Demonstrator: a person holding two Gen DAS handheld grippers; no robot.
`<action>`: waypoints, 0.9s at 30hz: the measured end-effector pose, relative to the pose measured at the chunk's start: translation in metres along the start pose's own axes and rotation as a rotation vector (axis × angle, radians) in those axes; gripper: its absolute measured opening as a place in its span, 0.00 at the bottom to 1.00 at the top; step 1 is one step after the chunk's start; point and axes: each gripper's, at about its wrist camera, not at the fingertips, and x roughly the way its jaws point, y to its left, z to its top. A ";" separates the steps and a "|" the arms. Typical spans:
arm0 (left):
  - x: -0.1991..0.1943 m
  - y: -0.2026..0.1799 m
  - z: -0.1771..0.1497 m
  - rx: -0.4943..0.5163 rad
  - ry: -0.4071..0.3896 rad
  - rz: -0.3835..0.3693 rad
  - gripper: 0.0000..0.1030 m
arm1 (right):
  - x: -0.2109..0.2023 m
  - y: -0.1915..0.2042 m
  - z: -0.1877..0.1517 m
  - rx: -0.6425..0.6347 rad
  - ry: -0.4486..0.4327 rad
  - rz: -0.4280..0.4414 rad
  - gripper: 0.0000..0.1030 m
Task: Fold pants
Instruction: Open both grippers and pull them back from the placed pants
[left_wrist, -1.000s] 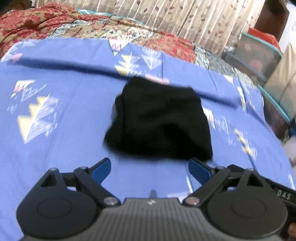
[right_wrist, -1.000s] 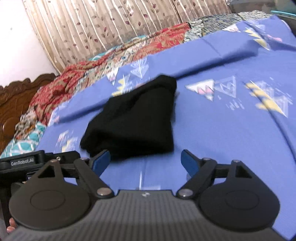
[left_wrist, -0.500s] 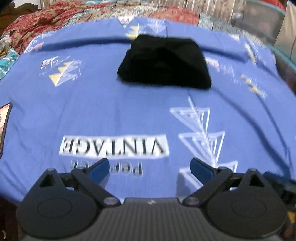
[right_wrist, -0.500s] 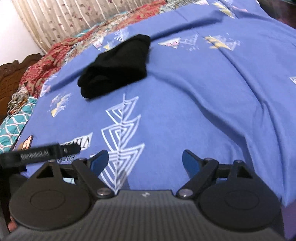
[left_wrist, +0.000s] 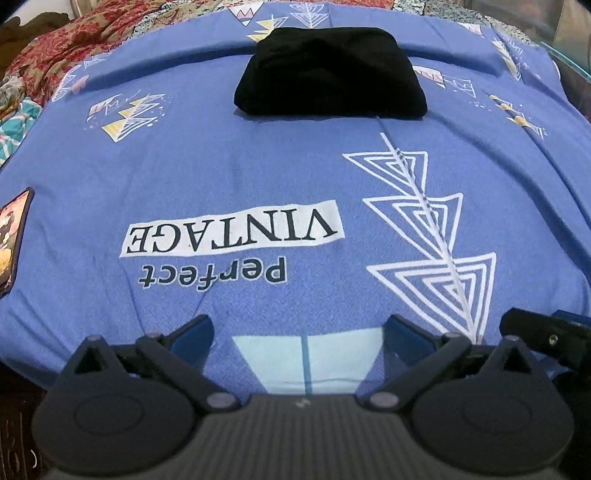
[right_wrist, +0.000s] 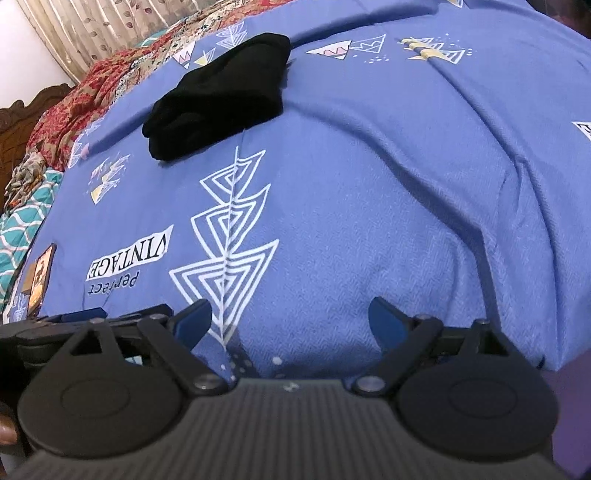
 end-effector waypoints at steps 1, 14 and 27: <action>0.000 0.000 0.000 -0.002 0.002 0.000 1.00 | 0.000 0.001 0.000 -0.004 0.001 0.000 0.93; 0.006 0.002 0.001 -0.007 0.022 -0.012 1.00 | 0.003 0.001 -0.001 -0.025 0.012 0.011 1.00; 0.007 0.002 0.002 -0.003 0.030 -0.013 1.00 | 0.001 0.000 0.000 -0.032 0.012 0.003 1.00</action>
